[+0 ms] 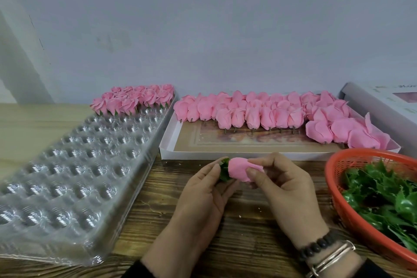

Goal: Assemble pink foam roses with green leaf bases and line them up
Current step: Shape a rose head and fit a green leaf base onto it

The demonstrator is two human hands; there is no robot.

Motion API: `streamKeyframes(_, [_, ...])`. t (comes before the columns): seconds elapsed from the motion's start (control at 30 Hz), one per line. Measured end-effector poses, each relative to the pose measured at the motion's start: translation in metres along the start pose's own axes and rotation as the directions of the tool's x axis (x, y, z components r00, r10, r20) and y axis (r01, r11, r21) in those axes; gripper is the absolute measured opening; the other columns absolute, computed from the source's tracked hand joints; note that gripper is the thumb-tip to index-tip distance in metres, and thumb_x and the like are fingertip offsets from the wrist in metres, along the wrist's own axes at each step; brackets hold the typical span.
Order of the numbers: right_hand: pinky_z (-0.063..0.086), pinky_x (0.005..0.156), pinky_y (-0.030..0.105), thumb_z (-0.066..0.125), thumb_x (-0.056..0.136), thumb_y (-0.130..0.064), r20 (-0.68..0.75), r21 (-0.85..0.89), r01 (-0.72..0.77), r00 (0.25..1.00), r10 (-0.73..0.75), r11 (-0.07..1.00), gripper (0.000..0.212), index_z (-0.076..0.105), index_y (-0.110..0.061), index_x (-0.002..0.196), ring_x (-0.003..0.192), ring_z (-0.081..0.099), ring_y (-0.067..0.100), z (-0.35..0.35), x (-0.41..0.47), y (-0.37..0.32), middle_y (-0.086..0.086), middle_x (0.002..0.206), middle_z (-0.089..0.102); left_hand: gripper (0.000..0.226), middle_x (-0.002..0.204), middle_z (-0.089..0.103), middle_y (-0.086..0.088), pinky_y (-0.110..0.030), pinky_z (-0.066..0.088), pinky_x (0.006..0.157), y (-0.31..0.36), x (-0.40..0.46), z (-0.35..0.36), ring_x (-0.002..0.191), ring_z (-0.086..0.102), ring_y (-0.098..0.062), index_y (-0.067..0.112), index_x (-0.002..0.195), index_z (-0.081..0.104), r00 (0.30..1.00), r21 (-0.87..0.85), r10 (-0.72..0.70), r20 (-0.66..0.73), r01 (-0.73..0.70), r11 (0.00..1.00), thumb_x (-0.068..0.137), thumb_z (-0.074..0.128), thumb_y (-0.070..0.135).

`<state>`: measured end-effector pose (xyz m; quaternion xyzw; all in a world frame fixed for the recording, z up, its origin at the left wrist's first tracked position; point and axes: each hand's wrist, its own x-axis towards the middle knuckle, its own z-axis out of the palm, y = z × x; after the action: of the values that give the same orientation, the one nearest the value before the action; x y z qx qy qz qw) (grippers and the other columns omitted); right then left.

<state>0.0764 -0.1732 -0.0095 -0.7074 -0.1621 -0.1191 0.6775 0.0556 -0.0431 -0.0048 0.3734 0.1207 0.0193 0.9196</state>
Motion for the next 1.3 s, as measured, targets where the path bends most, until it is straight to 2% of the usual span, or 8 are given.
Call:
streamKeyframes(0.17, [0.053, 0.076, 0.048, 0.071, 0.075, -0.003, 0.041, -0.095, 0.019, 0.999, -0.015, 0.995, 0.023, 0.067, -0.026, 0.076, 0.079, 0.064, 0.028, 0.003, -0.001, 0.001, 0.008, 0.082, 0.068, 0.027, 0.098, 0.07, -0.019, -0.028, 0.058, 0.073, -0.004, -0.002, 0.002, 0.086, 0.069, -0.022, -0.005, 0.107, 0.058, 0.999, 0.077, 0.042, 0.029, -0.045, 0.996, 0.094, 0.039, 0.008])
streamKeyframes(0.3, [0.051, 0.077, 0.05, 0.07, 0.076, -0.004, 0.026, -0.126, 0.026, 0.999, -0.023, 0.992, 0.024, 0.066, -0.027, 0.076, 0.081, 0.064, 0.025, 0.002, -0.001, 0.001, 0.005, 0.084, 0.068, 0.032, 0.104, 0.069, -0.018, -0.027, 0.058, 0.074, -0.007, -0.002, 0.001, 0.093, 0.068, -0.024, -0.002, 0.11, 0.061, 0.997, 0.131, 0.058, 0.046, -0.064, 0.989, 0.094, 0.039, 0.017])
streamKeyframes(0.5, [0.051, 0.077, 0.049, 0.07, 0.076, -0.002, 0.0, -0.15, 0.031, 0.999, -0.032, 0.988, 0.027, 0.065, -0.028, 0.074, 0.081, 0.064, 0.023, 0.002, 0.0, 0.001, 0.003, 0.081, 0.068, 0.043, 0.101, 0.071, -0.015, -0.026, 0.057, 0.076, -0.009, -0.003, 0.001, 0.095, 0.068, -0.024, 0.004, 0.104, 0.065, 0.992, 0.173, 0.087, 0.094, -0.103, 0.98, 0.075, 0.05, 0.032])
streamKeyframes(0.67, [0.051, 0.076, 0.049, 0.07, 0.076, -0.002, -0.009, -0.166, 0.032, 0.999, -0.034, 0.986, 0.026, 0.065, -0.027, 0.073, 0.08, 0.064, 0.022, 0.001, 0.0, 0.003, 0.002, 0.08, 0.067, 0.027, 0.1, 0.072, -0.012, -0.023, 0.056, 0.072, -0.011, -0.006, 0.002, 0.096, 0.068, -0.023, 0.013, 0.088, 0.074, 0.991, 0.218, 0.104, 0.088, -0.121, 0.969, 0.085, 0.05, 0.024])
streamKeyframes(0.9, [0.051, 0.076, 0.049, 0.07, 0.077, -0.004, -0.026, -0.169, 0.016, 0.999, -0.021, 0.986, 0.022, 0.066, -0.025, 0.074, 0.08, 0.064, 0.023, 0.002, 0.001, 0.006, 0.002, 0.081, 0.068, 0.046, 0.098, 0.073, 0.002, -0.02, 0.051, 0.079, -0.012, -0.01, 0.006, 0.097, 0.067, -0.011, 0.035, 0.086, 0.074, 0.971, 0.372, 0.168, 0.169, -0.221, 0.902, 0.099, 0.033, 0.018])
streamKeyframes(1.07, [0.052, 0.074, 0.046, 0.071, 0.076, -0.006, -0.002, -0.184, 0.047, 0.999, -0.049, 0.982, 0.017, 0.067, -0.023, 0.074, 0.079, 0.064, 0.02, 0.003, 0.001, 0.004, -0.001, 0.082, 0.067, 0.029, 0.104, 0.072, -0.001, -0.024, 0.049, 0.088, -0.015, -0.008, 0.003, 0.106, 0.064, -0.015, 0.03, 0.094, 0.073, 0.959, 0.392, 0.142, 0.245, -0.232, 0.89, 0.093, 0.045, 0.02])
streamKeyframes(1.17, [0.052, 0.074, 0.047, 0.071, 0.076, -0.003, -0.004, -0.211, 0.05, 0.999, -0.052, 0.976, 0.021, 0.066, -0.023, 0.073, 0.077, 0.063, 0.019, 0.001, 0.002, 0.005, -0.001, 0.081, 0.065, 0.036, 0.108, 0.07, 0.002, -0.019, 0.049, 0.086, -0.015, -0.005, -0.003, 0.105, 0.063, -0.01, 0.026, 0.109, 0.064, 0.944, 0.504, 0.101, 0.315, -0.256, 0.825, 0.083, 0.046, 0.008])
streamKeyframes(1.3, [0.052, 0.074, 0.047, 0.07, 0.075, -0.002, -0.013, -0.206, 0.056, 0.998, -0.059, 0.977, 0.028, 0.064, -0.028, 0.07, 0.077, 0.063, 0.018, 0.001, 0.002, 0.004, -0.002, 0.079, 0.065, 0.046, 0.102, 0.071, 0.006, -0.02, 0.049, 0.084, -0.013, -0.003, -0.007, 0.1, 0.065, -0.011, 0.031, 0.11, 0.056, 0.921, 0.675, 0.14, 0.365, -0.365, 0.642, 0.08, 0.051, -0.005])
